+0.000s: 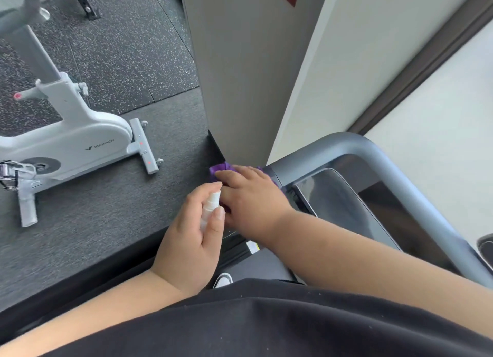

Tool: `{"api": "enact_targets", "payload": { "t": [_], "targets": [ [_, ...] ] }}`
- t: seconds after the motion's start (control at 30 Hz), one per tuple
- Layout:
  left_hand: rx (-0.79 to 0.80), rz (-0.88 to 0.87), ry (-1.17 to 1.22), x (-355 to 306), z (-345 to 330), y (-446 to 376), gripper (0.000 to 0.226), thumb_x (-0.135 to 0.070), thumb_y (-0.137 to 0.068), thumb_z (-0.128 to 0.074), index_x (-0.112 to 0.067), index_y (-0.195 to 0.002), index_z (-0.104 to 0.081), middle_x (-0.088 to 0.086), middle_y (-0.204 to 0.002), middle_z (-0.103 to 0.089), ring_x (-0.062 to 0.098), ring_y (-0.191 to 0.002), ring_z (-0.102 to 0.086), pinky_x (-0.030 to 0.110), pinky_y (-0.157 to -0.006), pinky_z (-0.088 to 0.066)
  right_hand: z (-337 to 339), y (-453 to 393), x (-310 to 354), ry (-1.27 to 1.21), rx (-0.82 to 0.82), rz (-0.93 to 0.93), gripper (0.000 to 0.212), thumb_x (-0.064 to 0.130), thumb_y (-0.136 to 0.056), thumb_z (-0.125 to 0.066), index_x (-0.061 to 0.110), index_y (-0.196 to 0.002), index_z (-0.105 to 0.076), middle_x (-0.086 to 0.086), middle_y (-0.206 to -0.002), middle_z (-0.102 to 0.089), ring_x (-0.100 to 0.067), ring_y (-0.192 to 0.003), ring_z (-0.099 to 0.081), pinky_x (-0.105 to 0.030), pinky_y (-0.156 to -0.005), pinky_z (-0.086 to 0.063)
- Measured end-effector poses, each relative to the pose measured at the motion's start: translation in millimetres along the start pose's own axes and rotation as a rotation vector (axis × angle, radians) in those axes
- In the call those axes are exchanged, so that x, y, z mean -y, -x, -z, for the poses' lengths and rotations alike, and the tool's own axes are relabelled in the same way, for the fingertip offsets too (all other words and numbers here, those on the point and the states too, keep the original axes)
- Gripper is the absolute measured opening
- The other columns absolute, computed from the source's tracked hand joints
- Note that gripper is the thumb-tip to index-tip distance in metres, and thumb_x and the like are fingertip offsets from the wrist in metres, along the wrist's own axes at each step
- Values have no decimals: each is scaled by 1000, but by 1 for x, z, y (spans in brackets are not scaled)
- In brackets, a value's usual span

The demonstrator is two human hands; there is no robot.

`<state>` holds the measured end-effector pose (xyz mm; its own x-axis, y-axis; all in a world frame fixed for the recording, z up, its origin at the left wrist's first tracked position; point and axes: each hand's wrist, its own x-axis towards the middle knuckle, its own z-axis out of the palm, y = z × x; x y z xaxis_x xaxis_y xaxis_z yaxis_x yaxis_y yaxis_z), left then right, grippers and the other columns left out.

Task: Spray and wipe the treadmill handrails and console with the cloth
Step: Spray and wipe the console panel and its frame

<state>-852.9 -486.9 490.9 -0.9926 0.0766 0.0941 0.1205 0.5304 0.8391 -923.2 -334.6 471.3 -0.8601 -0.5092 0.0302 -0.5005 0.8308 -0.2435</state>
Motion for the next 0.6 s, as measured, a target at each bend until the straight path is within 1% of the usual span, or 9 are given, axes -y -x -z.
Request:
{"api": "enact_targets", "payload": {
  "t": [0.07,0.2,0.27,0.33,0.37,0.4,0.47,0.53,0.6],
  "targets": [
    [8,22,6,-4,-4,-5,36,-49,-96,-37,-47,-132,-40,-2,-117,-63,19,-104,-66,29,-91,-48,7,5,-25,-23,-62,-107,38,48,-84,-62,31,-117,-71,2,-130,-62,-31,-119,-56,-45,-103,-40],
    [49,20,12,-3,-9,-6,40,-47,-96,-37,-41,-135,-39,-1,-118,-62,18,-105,-65,27,-92,-47,28,13,-88,-41,-119,-320,45,55,-85,-53,31,-120,-68,0,-132,-59,-31,-120,-54,-46,-106,-39],
    [63,8,23,-2,-6,-4,40,-48,-96,-37,-44,-135,-38,-1,-119,-62,19,-106,-65,30,-92,-48,36,14,-109,-50,-136,-387,42,53,-85,-56,33,-120,-68,0,-133,-58,-31,-121,-53,-45,-108,-37],
    [58,3,38,-3,-2,-3,36,-50,-96,-37,-54,-131,-37,1,-119,-62,19,-106,-65,31,-92,-50,38,14,-108,-58,-151,-418,36,49,-85,-61,33,-117,-70,1,-132,-59,-30,-121,-53,-44,-107,-37],
    [61,3,49,-5,-1,-3,34,-50,-95,-37,-60,-128,-36,2,-118,-63,19,-105,-65,32,-92,-50,37,13,-100,-58,-149,-416,35,49,-86,-62,32,-115,-71,1,-130,-60,-31,-120,-53,-44,-107,-38],
    [68,-6,60,-7,-1,-4,35,-49,-96,-38,-58,-129,-36,2,-116,-63,20,-104,-66,33,-92,-51,36,12,-88,-64,-141,-388,35,49,-86,-62,30,-113,-72,0,-129,-61,-32,-119,-54,-45,-106,-38],
    [92,-109,35,-13,-3,-7,35,-47,-100,-39,-39,-133,-41,1,-114,-62,19,-100,-66,31,-91,-50,27,11,-52,-88,-118,-251,40,55,-86,-57,29,-113,-72,1,-129,-61,-32,-122,-53,-46,-107,-37],
    [107,-244,-11,-19,-8,-11,43,-48,-104,-33,-20,-133,-48,-3,-114,-59,10,-98,-62,21,-91,-47,12,14,-16,-69,-35,-85,43,57,-84,-57,35,-119,-69,5,-137,-55,-27,-130,-44,-45,-111,-31],
    [113,-289,-12,-25,-13,-16,44,-48,-105,-30,-18,-134,-45,-8,-113,-57,5,-98,-59,17,-90,-46,4,15,-7,8,38,14,44,53,-84,-62,39,-126,-63,9,-146,-44,-24,-137,-34,-43,-115,-24]
  ]
}}
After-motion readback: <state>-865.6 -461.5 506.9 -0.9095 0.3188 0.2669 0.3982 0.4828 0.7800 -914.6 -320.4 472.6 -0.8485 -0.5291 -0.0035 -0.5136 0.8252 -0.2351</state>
